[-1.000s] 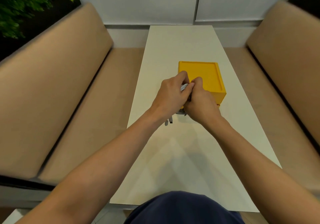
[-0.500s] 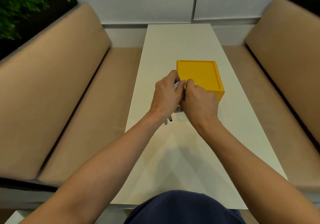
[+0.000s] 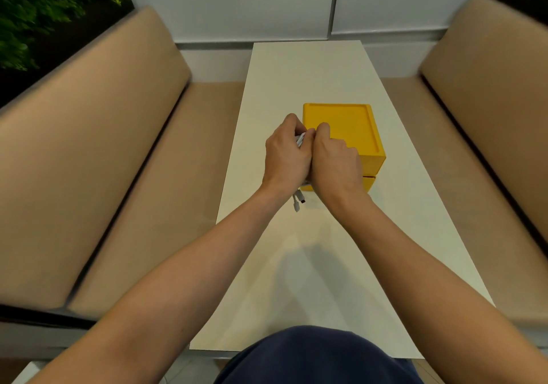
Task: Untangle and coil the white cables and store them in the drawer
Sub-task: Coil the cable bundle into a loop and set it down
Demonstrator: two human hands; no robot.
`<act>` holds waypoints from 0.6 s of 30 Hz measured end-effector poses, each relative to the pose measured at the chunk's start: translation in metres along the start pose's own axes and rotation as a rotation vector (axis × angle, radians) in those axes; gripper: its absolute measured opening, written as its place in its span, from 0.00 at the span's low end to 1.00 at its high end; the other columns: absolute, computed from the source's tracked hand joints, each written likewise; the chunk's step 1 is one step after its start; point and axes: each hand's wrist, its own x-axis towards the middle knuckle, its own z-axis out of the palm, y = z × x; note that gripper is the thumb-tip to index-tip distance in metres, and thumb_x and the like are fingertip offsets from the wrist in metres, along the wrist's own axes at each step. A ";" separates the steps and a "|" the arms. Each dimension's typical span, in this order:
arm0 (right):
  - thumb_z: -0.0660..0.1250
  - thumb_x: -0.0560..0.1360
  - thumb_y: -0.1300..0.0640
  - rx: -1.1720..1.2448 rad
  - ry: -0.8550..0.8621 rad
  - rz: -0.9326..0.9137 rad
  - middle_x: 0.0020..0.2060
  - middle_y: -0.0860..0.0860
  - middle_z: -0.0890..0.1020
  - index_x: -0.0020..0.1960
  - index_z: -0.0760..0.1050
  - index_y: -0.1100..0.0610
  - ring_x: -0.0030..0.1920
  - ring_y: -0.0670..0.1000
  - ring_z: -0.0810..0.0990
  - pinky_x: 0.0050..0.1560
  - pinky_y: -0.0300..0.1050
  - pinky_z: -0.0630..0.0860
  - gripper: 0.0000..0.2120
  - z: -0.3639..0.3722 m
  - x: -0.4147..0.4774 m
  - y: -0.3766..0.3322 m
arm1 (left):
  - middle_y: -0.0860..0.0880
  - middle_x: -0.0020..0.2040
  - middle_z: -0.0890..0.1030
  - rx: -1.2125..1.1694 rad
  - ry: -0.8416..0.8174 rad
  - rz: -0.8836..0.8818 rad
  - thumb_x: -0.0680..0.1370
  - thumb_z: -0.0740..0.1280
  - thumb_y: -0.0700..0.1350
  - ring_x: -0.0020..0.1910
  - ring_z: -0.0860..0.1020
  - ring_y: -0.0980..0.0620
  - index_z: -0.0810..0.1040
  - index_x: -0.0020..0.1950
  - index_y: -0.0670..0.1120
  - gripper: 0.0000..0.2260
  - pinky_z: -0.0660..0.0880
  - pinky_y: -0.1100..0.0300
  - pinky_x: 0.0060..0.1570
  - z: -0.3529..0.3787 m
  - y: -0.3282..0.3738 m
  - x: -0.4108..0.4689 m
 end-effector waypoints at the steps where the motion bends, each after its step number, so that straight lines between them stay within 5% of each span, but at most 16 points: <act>1: 0.62 0.83 0.59 -0.005 0.033 -0.027 0.47 0.59 0.83 0.64 0.67 0.61 0.45 0.65 0.84 0.37 0.50 0.66 0.12 0.001 -0.002 0.001 | 0.48 0.40 0.79 0.001 0.003 -0.010 0.82 0.68 0.44 0.38 0.75 0.51 0.72 0.44 0.43 0.09 0.68 0.66 0.36 -0.001 0.001 0.001; 4: 0.73 0.74 0.66 0.040 0.182 -0.205 0.33 0.59 0.79 0.56 0.77 0.64 0.27 0.63 0.77 0.27 0.45 0.61 0.12 0.007 -0.016 0.012 | 0.48 0.40 0.78 -0.040 0.013 -0.124 0.82 0.68 0.46 0.36 0.75 0.53 0.72 0.44 0.44 0.10 0.73 0.63 0.38 -0.005 -0.001 0.010; 7: 0.77 0.71 0.65 0.063 0.230 -0.385 0.32 0.57 0.77 0.53 0.82 0.64 0.24 0.60 0.72 0.22 0.42 0.65 0.11 0.015 -0.022 0.035 | 0.50 0.40 0.77 -0.067 -0.047 -0.223 0.81 0.68 0.49 0.36 0.75 0.48 0.71 0.42 0.50 0.11 0.78 0.47 0.41 -0.009 -0.007 0.016; 12: 0.71 0.78 0.59 0.364 0.248 -0.327 0.36 0.56 0.82 0.54 0.85 0.61 0.32 0.56 0.78 0.28 0.51 0.76 0.07 0.006 -0.026 0.048 | 0.54 0.40 0.76 0.074 -0.131 -0.041 0.82 0.68 0.50 0.38 0.74 0.57 0.74 0.46 0.47 0.09 0.68 0.70 0.36 -0.018 -0.005 0.012; 18: 0.74 0.77 0.61 0.516 0.202 -0.326 0.40 0.55 0.85 0.56 0.86 0.60 0.36 0.54 0.81 0.34 0.54 0.80 0.08 0.001 -0.033 0.060 | 0.52 0.38 0.78 0.146 -0.207 0.087 0.82 0.69 0.50 0.35 0.74 0.62 0.76 0.48 0.44 0.10 0.68 0.71 0.34 -0.020 -0.007 0.012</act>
